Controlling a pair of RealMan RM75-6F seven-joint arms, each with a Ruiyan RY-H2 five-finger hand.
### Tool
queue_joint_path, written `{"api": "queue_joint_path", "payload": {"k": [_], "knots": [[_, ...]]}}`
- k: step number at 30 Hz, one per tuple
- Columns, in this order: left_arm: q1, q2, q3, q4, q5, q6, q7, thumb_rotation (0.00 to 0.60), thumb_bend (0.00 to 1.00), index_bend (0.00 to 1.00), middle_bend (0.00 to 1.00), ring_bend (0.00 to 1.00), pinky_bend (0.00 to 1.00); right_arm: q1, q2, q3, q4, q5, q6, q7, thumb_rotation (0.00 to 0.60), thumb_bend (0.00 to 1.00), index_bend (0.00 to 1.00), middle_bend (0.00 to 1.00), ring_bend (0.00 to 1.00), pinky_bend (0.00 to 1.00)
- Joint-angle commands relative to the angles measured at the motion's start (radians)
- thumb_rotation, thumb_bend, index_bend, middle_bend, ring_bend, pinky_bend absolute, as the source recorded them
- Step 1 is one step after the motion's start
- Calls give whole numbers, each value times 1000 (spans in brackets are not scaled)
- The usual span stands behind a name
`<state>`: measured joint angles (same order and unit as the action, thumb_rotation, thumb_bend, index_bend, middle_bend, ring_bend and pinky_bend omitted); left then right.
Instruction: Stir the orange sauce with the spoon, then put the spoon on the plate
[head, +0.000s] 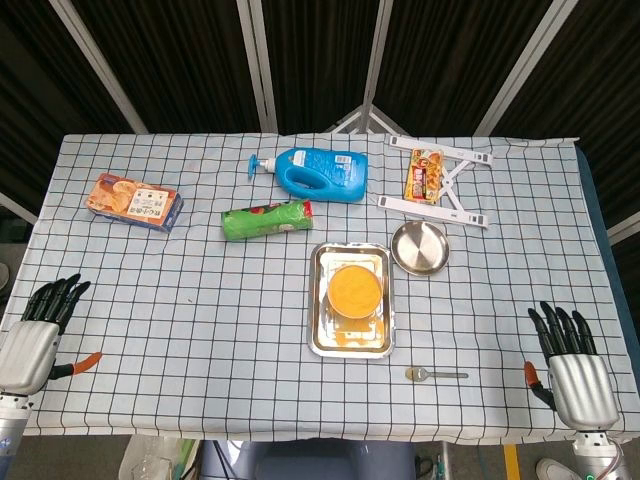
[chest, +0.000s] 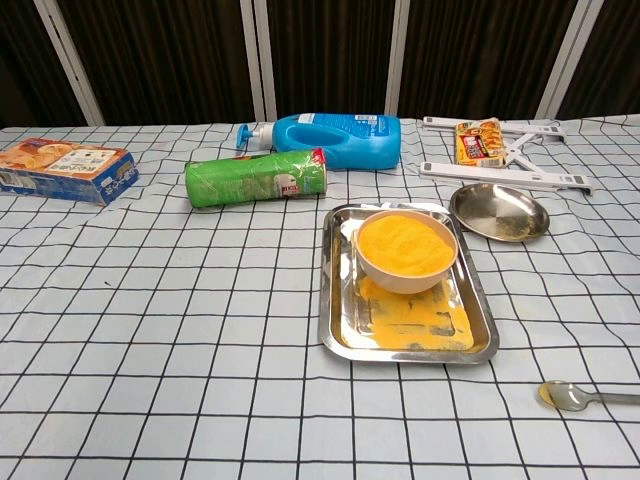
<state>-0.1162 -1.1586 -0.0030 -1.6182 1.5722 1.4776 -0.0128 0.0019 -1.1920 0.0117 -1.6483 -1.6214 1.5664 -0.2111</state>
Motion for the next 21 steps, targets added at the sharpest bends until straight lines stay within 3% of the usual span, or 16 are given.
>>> {"api": "queue_joint_path", "payload": {"k": [1,17,21], "knots": [[0,1,0,-1,0,1,-1,600,0,0,0,0,0,0,0,0,0,0,0,1,600,463,0,0,0,0],[23,24,13,-18,30,47,-34,600,0,0,0,0,0,16,-19,-18,-27,-31,-29,3,600,464,0,0,0,0],[32,35,23,-27,35,52,-39,600,0,0,0,0,0,31,-34,-19,-46,-25,-61,-19,600,463,48,0,0,0]]}}
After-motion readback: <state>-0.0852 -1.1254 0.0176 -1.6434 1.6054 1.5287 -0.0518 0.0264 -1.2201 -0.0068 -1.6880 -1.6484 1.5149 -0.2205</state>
